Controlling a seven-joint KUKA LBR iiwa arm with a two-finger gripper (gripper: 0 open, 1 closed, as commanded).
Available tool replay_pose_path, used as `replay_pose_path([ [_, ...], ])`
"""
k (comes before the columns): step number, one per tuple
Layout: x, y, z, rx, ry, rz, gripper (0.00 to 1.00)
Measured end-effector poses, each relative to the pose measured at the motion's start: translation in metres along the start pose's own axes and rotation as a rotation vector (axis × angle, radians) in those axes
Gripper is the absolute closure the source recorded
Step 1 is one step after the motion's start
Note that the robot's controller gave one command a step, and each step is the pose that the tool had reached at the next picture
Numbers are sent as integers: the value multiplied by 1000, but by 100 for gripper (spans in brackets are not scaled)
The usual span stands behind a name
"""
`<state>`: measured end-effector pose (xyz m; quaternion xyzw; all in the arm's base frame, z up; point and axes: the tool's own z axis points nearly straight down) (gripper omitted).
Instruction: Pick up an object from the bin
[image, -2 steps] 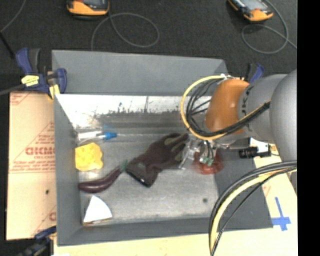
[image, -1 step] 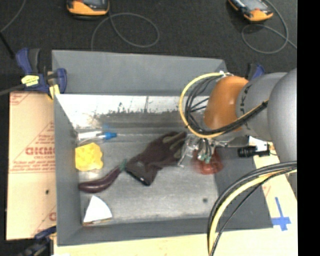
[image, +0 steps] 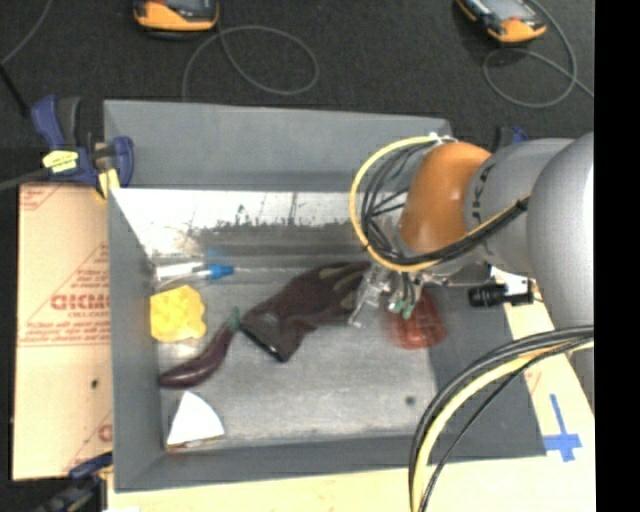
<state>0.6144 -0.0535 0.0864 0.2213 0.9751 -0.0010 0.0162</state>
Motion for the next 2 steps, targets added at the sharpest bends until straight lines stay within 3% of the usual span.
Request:
replay_pose_path([
  [1,0,0,0,0,0,-1,100],
  [2,7,22,-28,-2,-10,106,100],
])
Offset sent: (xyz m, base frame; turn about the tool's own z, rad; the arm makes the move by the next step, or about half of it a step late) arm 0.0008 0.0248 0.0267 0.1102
